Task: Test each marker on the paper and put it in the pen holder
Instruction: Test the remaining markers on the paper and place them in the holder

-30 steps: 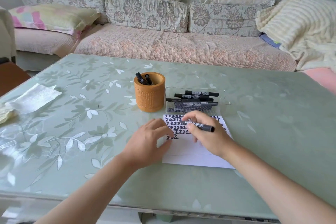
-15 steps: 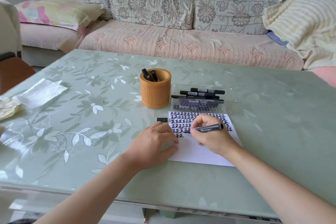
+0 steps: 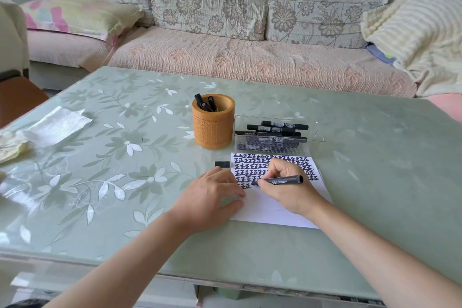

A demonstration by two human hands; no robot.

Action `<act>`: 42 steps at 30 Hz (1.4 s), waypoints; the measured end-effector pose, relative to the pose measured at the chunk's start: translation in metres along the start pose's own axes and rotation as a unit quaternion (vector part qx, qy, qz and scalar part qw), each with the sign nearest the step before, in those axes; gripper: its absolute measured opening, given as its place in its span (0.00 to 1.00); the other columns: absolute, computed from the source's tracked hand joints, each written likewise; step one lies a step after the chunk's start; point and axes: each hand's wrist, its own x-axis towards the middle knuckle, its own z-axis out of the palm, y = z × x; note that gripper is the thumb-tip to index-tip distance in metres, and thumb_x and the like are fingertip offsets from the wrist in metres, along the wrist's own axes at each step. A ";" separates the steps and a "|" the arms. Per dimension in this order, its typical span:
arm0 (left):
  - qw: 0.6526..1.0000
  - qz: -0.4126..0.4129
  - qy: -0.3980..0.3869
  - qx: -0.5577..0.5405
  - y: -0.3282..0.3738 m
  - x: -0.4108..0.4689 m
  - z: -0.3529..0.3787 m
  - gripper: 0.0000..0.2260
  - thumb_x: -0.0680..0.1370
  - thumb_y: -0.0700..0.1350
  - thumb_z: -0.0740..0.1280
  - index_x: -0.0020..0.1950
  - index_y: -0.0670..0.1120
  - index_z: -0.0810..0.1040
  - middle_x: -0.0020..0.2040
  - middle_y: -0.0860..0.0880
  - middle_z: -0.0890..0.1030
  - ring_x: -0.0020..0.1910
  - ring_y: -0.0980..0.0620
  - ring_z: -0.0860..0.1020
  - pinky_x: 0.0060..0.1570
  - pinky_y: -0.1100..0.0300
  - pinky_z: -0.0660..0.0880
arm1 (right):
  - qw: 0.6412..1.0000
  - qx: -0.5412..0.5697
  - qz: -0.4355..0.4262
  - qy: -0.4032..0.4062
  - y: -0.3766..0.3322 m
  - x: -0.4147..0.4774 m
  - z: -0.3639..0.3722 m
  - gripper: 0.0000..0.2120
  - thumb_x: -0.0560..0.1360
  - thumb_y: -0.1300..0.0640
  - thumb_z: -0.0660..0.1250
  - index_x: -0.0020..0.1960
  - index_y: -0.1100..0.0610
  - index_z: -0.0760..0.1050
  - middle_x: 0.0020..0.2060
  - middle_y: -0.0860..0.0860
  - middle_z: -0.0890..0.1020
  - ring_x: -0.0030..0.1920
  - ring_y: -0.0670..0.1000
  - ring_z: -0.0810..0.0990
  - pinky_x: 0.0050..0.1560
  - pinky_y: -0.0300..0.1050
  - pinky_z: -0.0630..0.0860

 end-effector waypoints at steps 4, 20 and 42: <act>1.000 0.001 0.002 -0.007 0.000 0.000 0.001 0.08 0.74 0.55 0.66 0.49 0.57 0.82 0.47 0.59 0.76 0.49 0.56 0.74 0.43 0.63 0.72 | 1.000 0.001 -0.004 0.002 0.000 0.000 0.000 0.11 0.67 0.59 0.68 0.34 0.56 0.66 0.27 0.45 0.72 0.30 0.48 0.66 0.30 0.42 0.63; 1.000 0.002 0.003 -0.009 -0.001 0.000 0.001 0.06 0.74 0.54 0.68 0.49 0.57 0.82 0.46 0.59 0.75 0.49 0.56 0.73 0.43 0.65 0.69 | 1.000 0.007 -0.014 -0.006 -0.001 -0.001 -0.001 0.12 0.68 0.64 0.68 0.33 0.56 0.66 0.28 0.46 0.71 0.31 0.47 0.67 0.32 0.42 0.63; 1.000 0.002 -0.018 -0.013 -0.002 0.006 -0.003 0.10 0.73 0.57 0.65 0.50 0.58 0.82 0.46 0.60 0.75 0.49 0.56 0.73 0.42 0.60 0.73 | 0.994 0.107 0.011 0.004 -0.013 -0.002 -0.009 0.08 0.72 0.67 0.69 0.39 0.60 0.71 0.26 0.48 0.75 0.24 0.48 0.70 0.26 0.37 0.66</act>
